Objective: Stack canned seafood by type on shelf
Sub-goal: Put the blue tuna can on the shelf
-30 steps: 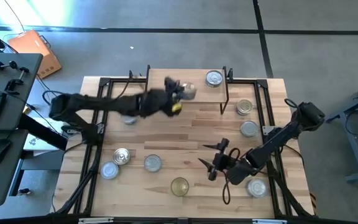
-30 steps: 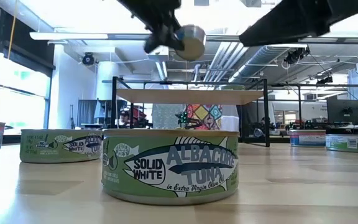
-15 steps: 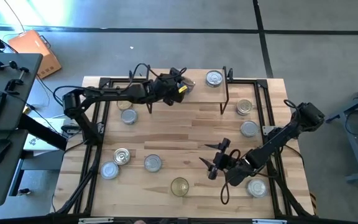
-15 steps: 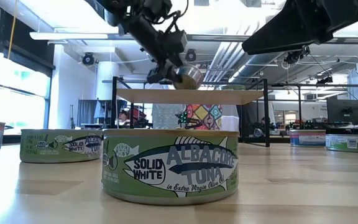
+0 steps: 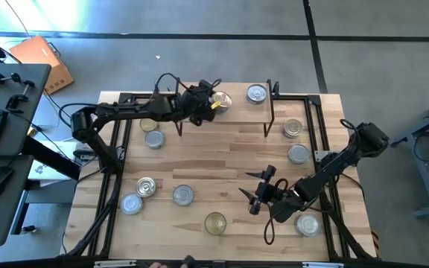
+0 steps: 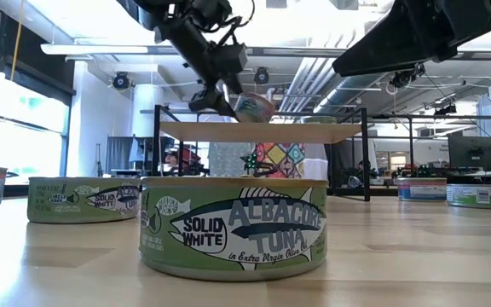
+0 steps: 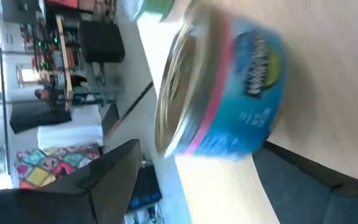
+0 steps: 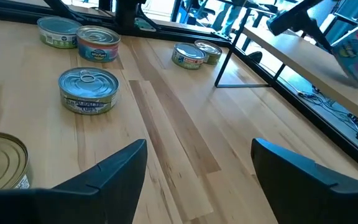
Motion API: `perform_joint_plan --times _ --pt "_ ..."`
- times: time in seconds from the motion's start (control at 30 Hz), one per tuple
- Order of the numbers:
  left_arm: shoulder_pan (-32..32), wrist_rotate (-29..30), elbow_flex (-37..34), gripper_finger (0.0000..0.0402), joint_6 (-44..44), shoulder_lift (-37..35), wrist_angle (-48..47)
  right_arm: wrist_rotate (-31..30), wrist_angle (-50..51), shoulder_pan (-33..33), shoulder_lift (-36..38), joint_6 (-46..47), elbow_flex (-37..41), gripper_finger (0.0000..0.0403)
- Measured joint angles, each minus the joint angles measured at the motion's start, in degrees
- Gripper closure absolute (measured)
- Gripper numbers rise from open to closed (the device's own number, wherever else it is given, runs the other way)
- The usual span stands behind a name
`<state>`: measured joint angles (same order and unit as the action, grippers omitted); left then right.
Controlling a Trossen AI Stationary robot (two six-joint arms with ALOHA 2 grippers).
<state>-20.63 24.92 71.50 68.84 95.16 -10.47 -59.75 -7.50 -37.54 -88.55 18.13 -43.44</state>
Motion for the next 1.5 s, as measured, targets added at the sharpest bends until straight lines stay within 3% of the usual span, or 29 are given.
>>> perform_joint_plan --times 0.27,0.47,0.6,0.97,1.27,1.37,1.5 --pt "-1.7 -3.7 0.0 0.0092 -8.2 -4.2 -10.8 0.1 0.5 0.2 0.0 0.0 0.0 0.0121" --pt "-3.3 -18.7 0.0 0.0096 -19.6 -6.2 -10.1 0.2 0.5 1.4 0.0 -0.1 0.0 0.0121" --pt "-4.1 -23.2 0.0 0.0127 -20.2 -4.9 -6.6 0.4 0.5 2.8 0.0 -0.1 0.0 0.0121" --pt "-4.5 -21.2 0.1 0.026 -16.2 2.6 1.0 3.1 0.5 4.3 0.0 0.0 0.0 0.0121" --pt "-5.0 -21.6 -0.1 0.0372 -17.1 3.0 5.9 3.2 0.7 4.3 0.0 0.0 0.0 0.0121" --pt "-5.9 -22.5 -0.1 0.0395 -17.4 3.0 6.0 3.2 0.7 4.3 0.0 0.1 0.0 0.0121" --pt "-6.9 -23.4 -0.1 0.0393 -17.1 3.0 7.5 3.2 0.7 4.3 0.0 0.1 0.0 0.0121"
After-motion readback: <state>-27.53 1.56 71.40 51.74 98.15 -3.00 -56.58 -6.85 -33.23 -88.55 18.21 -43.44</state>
